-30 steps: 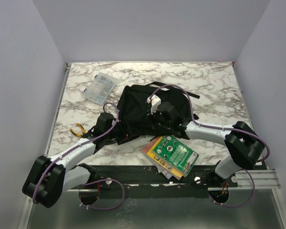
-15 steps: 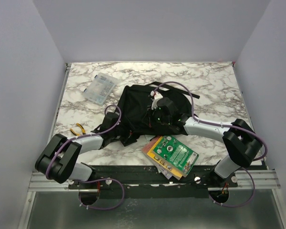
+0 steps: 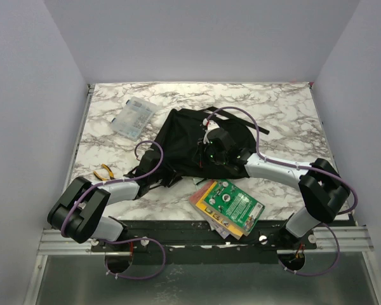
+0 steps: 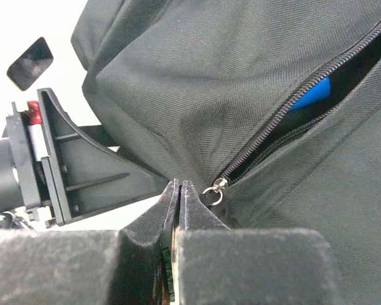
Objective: Pack the student bag
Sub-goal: Zip the student bag at the center of the board.
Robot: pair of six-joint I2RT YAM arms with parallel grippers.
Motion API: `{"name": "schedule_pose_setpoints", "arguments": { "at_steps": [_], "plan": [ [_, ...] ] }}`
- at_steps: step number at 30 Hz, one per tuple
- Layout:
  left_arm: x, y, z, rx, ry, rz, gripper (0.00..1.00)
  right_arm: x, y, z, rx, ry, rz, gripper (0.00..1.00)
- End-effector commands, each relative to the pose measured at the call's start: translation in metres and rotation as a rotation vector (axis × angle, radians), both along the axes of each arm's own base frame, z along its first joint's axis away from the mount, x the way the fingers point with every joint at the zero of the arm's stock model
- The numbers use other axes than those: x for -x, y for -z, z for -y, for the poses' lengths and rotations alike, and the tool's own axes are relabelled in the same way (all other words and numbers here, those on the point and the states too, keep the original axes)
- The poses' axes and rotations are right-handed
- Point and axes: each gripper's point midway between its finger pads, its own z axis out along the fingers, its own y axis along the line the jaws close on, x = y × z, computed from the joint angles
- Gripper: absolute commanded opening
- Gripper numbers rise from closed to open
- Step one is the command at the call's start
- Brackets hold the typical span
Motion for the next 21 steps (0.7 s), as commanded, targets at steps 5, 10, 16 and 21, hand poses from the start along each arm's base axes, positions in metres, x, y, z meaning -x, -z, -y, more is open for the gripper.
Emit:
{"name": "schedule_pose_setpoints", "arguments": {
  "at_steps": [5,10,16,21],
  "plan": [
    [-0.016,-0.004,-0.007,-0.018,-0.073,0.079,0.15,-0.009,-0.001,0.006,0.093,-0.07,0.134,0.17],
    [-0.012,-0.006,-0.004,0.006,-0.054,0.071,0.0,-0.013,0.009,0.008,0.142,-0.11,0.191,0.22],
    [-0.007,-0.004,0.0,0.021,-0.033,0.049,0.0,-0.008,0.019,0.004,0.185,-0.161,0.26,0.35],
    [-0.004,-0.002,0.002,0.033,-0.021,0.032,0.0,-0.016,0.029,0.006,0.27,-0.133,0.316,0.37]
  ]
}}
